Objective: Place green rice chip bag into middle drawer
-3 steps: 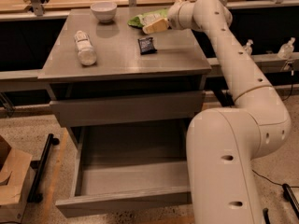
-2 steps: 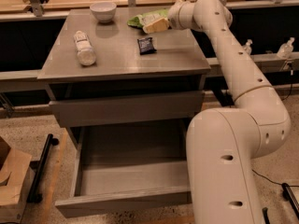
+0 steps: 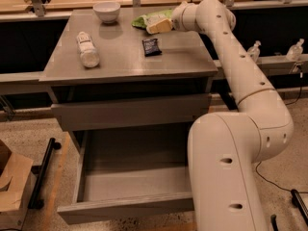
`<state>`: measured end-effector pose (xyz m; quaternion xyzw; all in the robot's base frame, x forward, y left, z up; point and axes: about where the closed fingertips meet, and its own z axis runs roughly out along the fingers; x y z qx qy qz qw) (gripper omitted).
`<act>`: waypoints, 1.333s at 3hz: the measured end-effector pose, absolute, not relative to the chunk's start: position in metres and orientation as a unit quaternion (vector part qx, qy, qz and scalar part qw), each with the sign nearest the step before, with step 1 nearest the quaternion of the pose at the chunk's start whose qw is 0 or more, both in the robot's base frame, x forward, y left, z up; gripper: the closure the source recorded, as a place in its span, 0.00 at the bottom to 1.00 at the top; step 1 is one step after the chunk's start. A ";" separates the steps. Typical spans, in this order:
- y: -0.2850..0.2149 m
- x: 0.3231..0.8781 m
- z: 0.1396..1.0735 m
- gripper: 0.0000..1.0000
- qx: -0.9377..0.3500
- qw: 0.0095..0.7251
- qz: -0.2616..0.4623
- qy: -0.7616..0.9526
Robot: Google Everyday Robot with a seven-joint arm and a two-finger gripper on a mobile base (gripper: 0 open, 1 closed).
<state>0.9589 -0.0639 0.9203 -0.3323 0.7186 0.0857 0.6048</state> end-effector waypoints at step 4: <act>-0.073 0.990 0.883 0.00 -0.257 0.610 0.124 0.739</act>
Offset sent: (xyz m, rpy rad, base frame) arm 0.0541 -0.0345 -0.0046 0.1466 0.0104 -0.1088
